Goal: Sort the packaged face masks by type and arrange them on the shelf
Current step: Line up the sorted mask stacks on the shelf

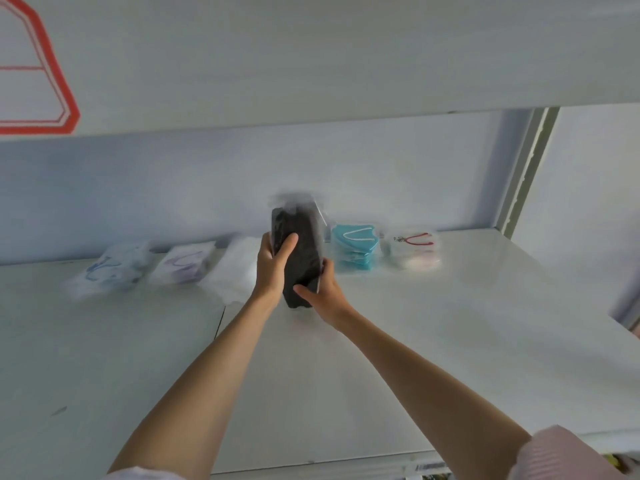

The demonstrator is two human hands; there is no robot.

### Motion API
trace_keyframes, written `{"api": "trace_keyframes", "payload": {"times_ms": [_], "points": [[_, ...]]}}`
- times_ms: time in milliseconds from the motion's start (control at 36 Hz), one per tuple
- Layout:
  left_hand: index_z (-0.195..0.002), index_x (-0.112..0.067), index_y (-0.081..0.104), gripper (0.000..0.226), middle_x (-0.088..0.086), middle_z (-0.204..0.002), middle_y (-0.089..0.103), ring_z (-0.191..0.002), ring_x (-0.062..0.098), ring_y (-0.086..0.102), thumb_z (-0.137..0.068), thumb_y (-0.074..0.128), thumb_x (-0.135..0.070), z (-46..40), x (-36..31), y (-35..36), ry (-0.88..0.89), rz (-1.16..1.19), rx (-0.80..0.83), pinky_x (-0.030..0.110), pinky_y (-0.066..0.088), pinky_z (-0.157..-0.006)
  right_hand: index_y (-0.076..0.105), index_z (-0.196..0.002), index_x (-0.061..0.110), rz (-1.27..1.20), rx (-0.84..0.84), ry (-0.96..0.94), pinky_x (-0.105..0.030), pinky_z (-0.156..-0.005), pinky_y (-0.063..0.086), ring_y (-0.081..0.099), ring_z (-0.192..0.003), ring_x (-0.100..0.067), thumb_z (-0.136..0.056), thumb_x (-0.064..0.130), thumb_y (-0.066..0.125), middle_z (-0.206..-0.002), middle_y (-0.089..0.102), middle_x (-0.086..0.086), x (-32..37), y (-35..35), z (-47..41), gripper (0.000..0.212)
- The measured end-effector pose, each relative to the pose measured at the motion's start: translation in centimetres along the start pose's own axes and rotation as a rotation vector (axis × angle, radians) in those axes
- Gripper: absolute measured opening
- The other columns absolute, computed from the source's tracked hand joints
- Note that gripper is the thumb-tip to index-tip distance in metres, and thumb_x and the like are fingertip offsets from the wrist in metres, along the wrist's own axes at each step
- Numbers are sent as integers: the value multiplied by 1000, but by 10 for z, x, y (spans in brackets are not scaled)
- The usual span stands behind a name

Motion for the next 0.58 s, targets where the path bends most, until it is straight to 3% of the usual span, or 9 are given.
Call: {"api": "trace_keyframes", "payload": {"times_ms": [83,194,278,333,389,500,583], "points": [[-96,-28,56,41,3,-103,66,-99,20,63,-69,65,-56,1,1,5,13,-29,-13,34,52,-85,27,-130,13,12,-26,-3,-33,-80,57,54,-112,-25,-87,8,65,-121,49,-6,-2,-2,-1,57],[-85,-24,53,32,0,-87,64,-85,16,63,-76,64,-52,-5,-32,26,115,-90,-62,23,51,-72,29,-116,16,-41,-51,-52,-44,-78,59,61,-105,-30,-88,6,63,-117,53,-12,22,-19,-7,45],[-90,-16,53,29,-2,-86,62,-80,12,61,-87,66,-42,-10,-55,61,156,-125,-64,11,46,-62,30,-115,15,-58,-84,-87,-33,-66,59,63,-95,-27,-88,7,62,-111,56,-13,46,-53,-10,42],[-93,-13,53,32,-3,-84,61,-77,10,60,-89,65,-42,-13,-61,91,121,-121,-51,15,46,-61,31,-112,15,-52,-120,-108,-25,-60,54,62,-90,-25,-88,6,61,-106,56,-12,58,-84,-9,39],[-92,-13,53,37,-2,-85,61,-79,12,60,-87,64,-49,-15,-60,124,57,-110,-32,21,48,-66,32,-114,14,-46,-151,-107,-27,-66,55,62,-93,-25,-88,5,61,-105,56,-9,65,-117,-6,40],[-110,-8,57,59,5,-106,63,-98,21,60,-84,60,-61,-16,-49,188,-86,-112,-11,35,52,-84,35,-120,13,-50,-186,-35,-23,-67,55,62,-94,-17,-87,5,63,-107,57,-5,65,-183,-1,44],[-117,-7,55,68,8,-114,61,-102,24,59,-83,57,-67,-13,-35,234,-198,-126,48,33,50,-80,39,-121,12,-60,-206,53,-26,-76,52,60,-98,-18,-84,3,63,-106,58,-4,57,-228,3,45]]}}
Point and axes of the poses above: each hand's wrist, its own z-axis away from the middle knuckle, its own y-axis out of the palm, x = y × z, the point moved 8 cm from there along -z, towards the middle knuckle
